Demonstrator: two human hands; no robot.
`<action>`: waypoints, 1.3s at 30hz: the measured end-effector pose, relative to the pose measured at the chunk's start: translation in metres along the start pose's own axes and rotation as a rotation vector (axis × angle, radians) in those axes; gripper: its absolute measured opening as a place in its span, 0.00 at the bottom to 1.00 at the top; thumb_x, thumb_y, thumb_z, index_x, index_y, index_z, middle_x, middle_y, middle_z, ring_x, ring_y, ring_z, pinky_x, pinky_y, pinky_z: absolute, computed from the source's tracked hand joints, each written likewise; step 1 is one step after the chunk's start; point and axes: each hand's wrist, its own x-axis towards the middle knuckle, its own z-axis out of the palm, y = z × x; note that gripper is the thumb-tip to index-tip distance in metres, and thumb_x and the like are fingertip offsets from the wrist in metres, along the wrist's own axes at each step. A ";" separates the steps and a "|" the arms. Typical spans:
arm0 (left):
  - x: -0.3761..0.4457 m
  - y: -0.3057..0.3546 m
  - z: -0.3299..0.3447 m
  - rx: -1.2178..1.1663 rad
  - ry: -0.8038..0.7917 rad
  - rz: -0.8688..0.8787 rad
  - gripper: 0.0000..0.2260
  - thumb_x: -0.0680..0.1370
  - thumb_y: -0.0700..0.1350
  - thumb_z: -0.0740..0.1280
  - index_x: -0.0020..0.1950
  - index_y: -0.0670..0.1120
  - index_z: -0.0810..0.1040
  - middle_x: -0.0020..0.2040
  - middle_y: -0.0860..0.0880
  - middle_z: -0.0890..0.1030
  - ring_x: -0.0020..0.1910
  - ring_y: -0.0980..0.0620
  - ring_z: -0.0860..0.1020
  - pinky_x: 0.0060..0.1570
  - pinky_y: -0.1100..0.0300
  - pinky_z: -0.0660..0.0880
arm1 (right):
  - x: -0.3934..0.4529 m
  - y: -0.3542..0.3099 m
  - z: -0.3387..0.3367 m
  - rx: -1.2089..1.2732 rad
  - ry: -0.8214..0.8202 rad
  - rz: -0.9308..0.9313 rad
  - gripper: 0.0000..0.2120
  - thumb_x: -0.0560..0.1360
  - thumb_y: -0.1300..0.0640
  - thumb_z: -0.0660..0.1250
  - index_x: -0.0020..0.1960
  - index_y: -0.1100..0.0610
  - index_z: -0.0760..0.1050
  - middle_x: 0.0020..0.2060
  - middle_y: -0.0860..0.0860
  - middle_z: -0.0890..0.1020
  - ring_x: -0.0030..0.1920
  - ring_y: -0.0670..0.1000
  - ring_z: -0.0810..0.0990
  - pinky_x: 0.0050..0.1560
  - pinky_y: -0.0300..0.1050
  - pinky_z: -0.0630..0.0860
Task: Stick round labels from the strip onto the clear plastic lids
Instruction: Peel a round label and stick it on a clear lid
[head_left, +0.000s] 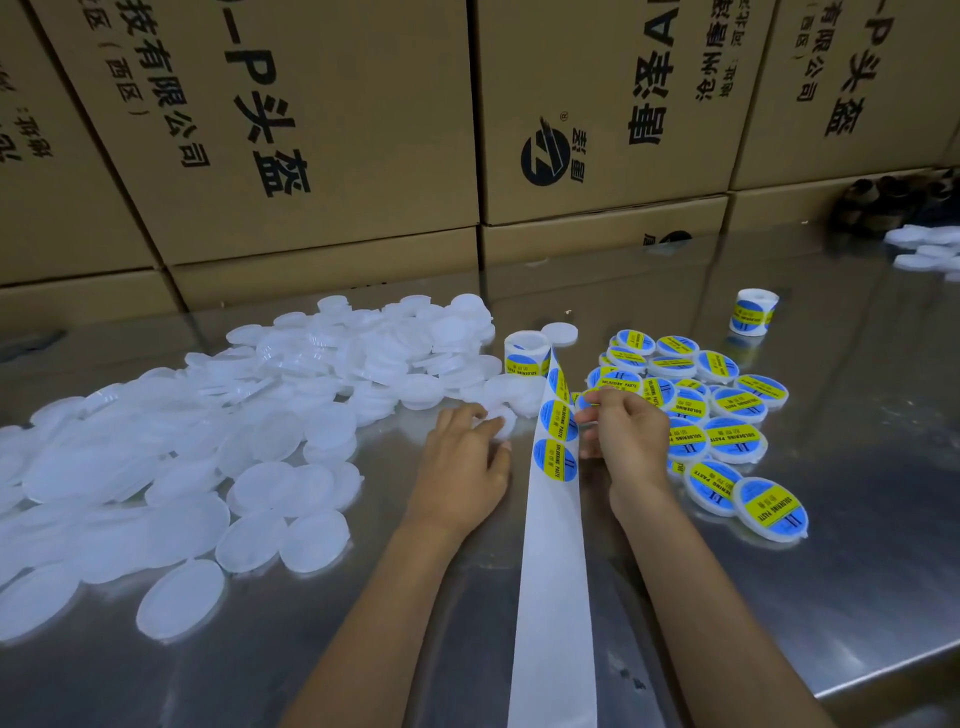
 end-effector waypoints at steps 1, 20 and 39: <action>0.000 0.000 -0.001 -0.014 0.017 -0.005 0.14 0.81 0.46 0.64 0.66 0.45 0.80 0.67 0.47 0.74 0.67 0.47 0.68 0.68 0.53 0.65 | -0.001 0.000 0.000 -0.013 -0.005 -0.013 0.10 0.77 0.62 0.60 0.42 0.59 0.79 0.35 0.55 0.83 0.29 0.53 0.73 0.34 0.47 0.74; 0.000 -0.010 -0.019 -0.453 0.101 -0.346 0.19 0.75 0.42 0.74 0.56 0.56 0.68 0.51 0.53 0.75 0.45 0.54 0.77 0.36 0.66 0.74 | -0.010 0.020 0.002 -0.796 -0.442 -0.591 0.12 0.69 0.58 0.74 0.51 0.52 0.78 0.48 0.43 0.76 0.55 0.50 0.71 0.58 0.41 0.66; 0.003 0.005 -0.008 -1.208 0.086 -0.305 0.13 0.84 0.35 0.56 0.61 0.45 0.76 0.55 0.47 0.82 0.52 0.52 0.85 0.50 0.56 0.83 | -0.019 0.009 -0.002 -0.703 -0.681 -0.518 0.20 0.68 0.55 0.80 0.57 0.53 0.76 0.52 0.45 0.80 0.56 0.47 0.78 0.60 0.43 0.74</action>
